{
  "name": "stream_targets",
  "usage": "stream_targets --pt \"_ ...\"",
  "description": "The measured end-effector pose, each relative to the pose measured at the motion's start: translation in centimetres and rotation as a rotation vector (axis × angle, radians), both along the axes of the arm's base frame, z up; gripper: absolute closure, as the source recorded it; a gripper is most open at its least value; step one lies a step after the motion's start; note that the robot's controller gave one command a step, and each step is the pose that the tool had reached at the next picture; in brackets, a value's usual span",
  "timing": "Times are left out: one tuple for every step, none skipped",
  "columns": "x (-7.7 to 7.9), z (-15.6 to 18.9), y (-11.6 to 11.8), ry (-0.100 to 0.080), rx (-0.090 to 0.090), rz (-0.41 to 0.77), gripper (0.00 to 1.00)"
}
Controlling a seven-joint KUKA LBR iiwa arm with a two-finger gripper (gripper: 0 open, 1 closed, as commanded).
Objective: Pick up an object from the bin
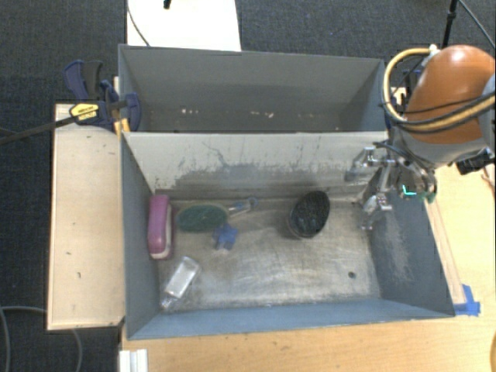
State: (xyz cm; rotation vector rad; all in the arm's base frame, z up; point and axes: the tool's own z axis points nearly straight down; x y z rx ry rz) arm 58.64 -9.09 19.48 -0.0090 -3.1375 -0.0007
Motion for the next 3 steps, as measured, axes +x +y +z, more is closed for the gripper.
stream_targets --pt "-0.3 -9.7 3.8 -0.031 -0.005 0.285 0.0" --pt "0.8 -12.0 9.0 -0.017 -0.001 0.429 0.0" --pt "0.9 -11.8 8.9 -0.021 -0.002 0.428 1.0"
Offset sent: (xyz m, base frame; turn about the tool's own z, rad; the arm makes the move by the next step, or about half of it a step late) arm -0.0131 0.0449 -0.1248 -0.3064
